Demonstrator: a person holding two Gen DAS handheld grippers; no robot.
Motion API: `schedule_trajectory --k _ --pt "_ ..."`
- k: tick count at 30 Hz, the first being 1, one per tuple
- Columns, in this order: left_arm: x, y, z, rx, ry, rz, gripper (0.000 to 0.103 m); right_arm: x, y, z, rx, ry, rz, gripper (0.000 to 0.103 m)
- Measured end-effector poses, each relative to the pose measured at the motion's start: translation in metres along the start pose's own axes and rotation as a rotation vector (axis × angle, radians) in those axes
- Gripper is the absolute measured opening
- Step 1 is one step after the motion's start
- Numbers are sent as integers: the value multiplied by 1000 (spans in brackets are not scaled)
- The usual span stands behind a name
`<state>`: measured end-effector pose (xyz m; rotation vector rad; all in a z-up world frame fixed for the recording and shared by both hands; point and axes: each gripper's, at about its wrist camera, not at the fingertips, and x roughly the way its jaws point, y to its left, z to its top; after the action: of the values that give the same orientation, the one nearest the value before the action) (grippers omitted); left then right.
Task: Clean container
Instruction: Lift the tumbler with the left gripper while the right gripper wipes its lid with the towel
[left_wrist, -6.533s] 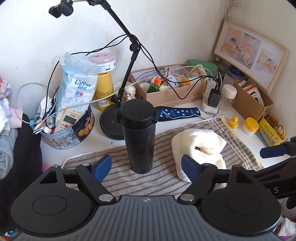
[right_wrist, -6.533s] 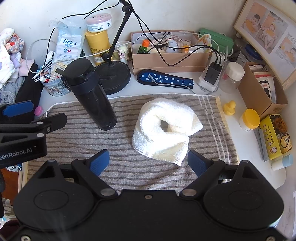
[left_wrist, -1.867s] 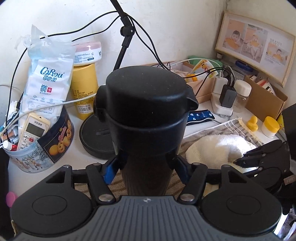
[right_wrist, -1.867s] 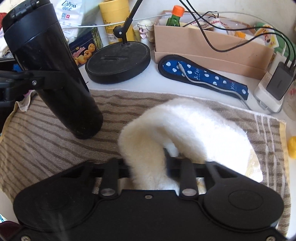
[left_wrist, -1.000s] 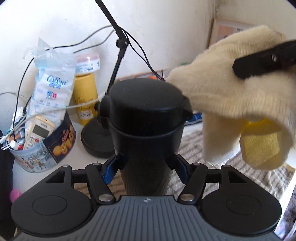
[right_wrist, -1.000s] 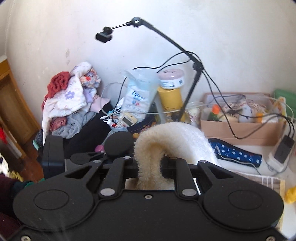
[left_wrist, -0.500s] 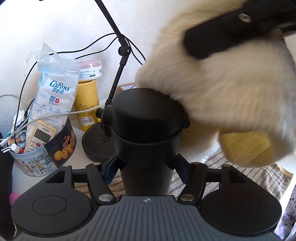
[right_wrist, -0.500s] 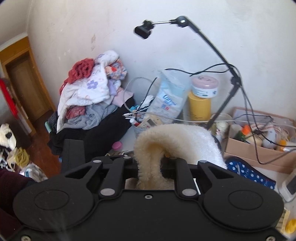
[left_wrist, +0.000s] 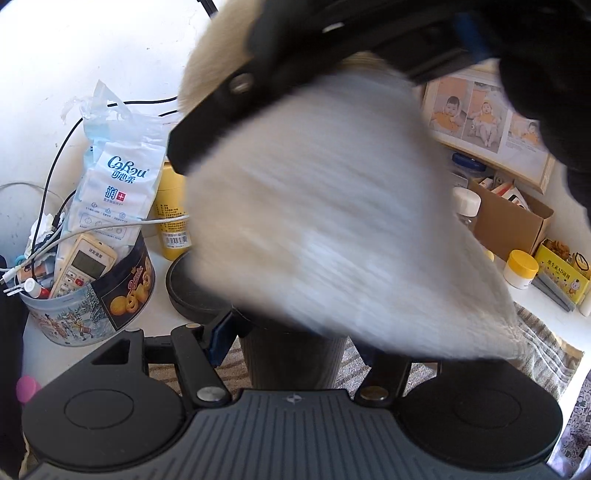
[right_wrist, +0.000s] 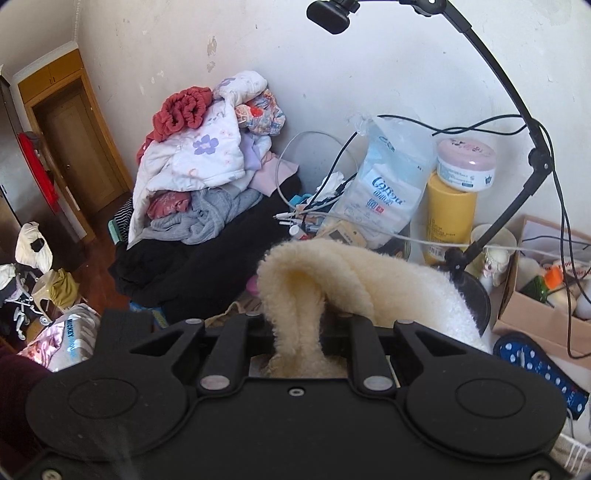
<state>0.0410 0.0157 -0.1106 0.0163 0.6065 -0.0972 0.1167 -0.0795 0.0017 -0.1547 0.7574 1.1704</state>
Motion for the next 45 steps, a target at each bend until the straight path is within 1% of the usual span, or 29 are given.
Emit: schedule_trajectory --k 2,5,9,12,17,21,26,30,31,35,40,45 --pt "1 -1 1 -2 4 4 64 4 0 1 -28 -10 -41 13" --pt "2 -5 3 13 7 3 64 1 -4 -2 -8 -29 -73 12" --pt "2 -11 3 31 12 7 64 -14 -4 -11 -19 -44 -122 12" --pt "2 -7 4 15 17 7 64 -26 -3 -18 -18 -41 -147 12" --pt "1 -7 4 13 20 6 64 -41 4 -34 -28 -6 -126 13" --pt "1 -6 3 10 18 7 64 -42 11 -35 -27 22 -71 13" --pt "1 -5 4 16 17 13 64 -28 12 -23 -1 14 -17 14" --pt "-1 -5 3 11 16 16 64 -13 19 -12 -40 18 -14 14" --pt "-1 -5 3 9 16 16 64 -10 20 -10 -51 19 -19 13" --pt "-1 -6 3 6 17 16 64 -3 21 -6 -103 0 -99 12" --pt "1 -8 4 13 19 13 64 -13 6 -8 -75 -25 -172 12" --pt "0 -8 4 7 21 11 64 -28 -7 -18 -30 -25 -198 13"
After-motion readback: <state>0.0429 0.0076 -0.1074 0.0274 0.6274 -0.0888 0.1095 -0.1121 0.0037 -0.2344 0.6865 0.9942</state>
